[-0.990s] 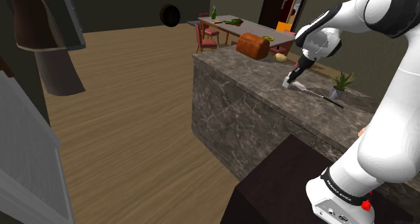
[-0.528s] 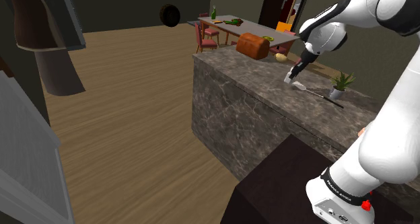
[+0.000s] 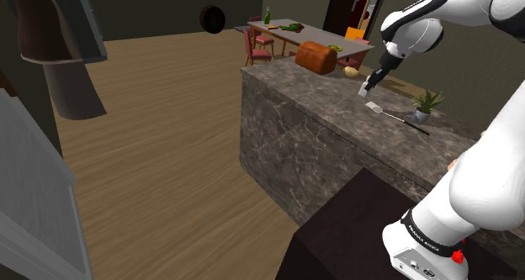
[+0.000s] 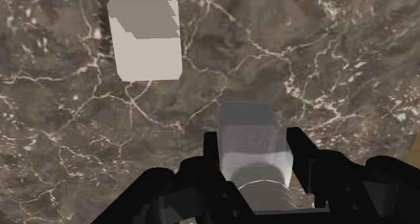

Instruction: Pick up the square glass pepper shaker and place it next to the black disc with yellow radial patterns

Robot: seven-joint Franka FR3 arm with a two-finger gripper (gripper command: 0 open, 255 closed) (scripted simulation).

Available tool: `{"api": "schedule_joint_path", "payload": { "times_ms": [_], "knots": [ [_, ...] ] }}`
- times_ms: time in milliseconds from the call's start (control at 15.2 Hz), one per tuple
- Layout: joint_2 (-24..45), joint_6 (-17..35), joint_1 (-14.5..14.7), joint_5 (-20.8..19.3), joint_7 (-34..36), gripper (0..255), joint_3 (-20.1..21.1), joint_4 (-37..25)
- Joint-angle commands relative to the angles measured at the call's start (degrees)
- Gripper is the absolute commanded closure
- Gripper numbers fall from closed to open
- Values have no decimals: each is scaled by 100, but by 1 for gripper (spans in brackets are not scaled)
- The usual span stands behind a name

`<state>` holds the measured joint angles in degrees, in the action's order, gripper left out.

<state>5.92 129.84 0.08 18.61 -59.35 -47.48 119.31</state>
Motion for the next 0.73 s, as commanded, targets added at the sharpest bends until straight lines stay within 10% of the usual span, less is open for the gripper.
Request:
{"api": "schedule_joint_path", "payload": {
  "times_ms": [0,660],
  "knots": [
    [-79,-139,11,-113,84,255,-24,-96],
    [-468,-788,76,-593,496,255,-55,-547]
  ]
}}
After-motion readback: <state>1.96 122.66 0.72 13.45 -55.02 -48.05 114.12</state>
